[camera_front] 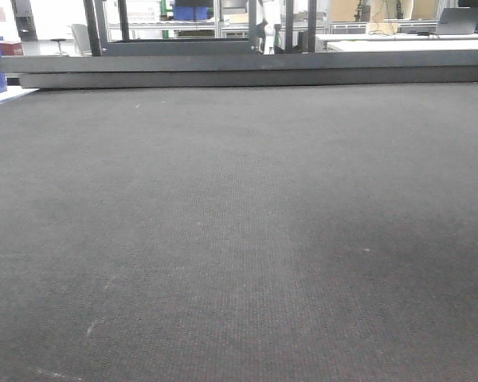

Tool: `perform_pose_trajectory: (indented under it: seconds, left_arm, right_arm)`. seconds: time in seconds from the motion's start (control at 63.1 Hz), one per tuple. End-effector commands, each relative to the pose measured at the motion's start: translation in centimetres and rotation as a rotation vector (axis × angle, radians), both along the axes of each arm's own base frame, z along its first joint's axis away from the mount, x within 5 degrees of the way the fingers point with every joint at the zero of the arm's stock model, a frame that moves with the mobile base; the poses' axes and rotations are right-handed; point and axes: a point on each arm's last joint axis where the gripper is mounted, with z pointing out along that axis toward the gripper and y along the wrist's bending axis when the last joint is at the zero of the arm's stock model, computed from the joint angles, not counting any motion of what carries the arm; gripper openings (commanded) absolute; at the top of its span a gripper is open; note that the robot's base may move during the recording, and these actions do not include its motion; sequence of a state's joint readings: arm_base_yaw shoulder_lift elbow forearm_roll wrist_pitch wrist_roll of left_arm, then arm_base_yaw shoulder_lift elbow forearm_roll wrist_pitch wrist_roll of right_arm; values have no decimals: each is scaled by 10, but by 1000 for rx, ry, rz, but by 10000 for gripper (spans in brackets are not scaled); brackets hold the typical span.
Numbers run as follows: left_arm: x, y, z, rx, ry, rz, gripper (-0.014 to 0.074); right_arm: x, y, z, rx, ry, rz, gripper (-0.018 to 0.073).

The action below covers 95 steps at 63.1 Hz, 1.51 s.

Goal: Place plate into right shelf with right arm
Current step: 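Drive the base away from the table holding the plate in the right gripper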

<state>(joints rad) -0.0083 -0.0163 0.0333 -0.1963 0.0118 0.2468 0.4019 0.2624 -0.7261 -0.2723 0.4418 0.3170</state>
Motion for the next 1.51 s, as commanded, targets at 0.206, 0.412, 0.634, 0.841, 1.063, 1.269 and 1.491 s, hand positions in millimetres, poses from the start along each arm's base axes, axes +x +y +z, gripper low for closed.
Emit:
perform_pose_trajectory:
  seconds: [0.206,0.412,0.634,0.841,1.063,1.269,1.491]
  left_arm:
    - [-1,2,7,-7,-92,17,-47]
    - [-1,2,7,-7,-92,17,-47]
    - [-1,2,7,-7,-92,17,-47]
    - [-1,2,7,-7,-92,17,-47]
    - [-1,2,7,-7,-92,17,-47]
    - [-1,2,7,-7,-92,17,-47]
    - [-1,2,7,-7,-92,17,-47]
  right_arm:
    - [-3,0,17,8,-117,9,55]
    - [-3,0,17,8,-117,9,55]
    - [-3,0,17,8,-117,9,55]
    - [-3,0,17,8,-117,9,55]
    - [-3,0,16,7,-112,8,55]
    - [-3,0,16,6,-108,7,55]
    - [-3,0,16,6,-108,7,55]
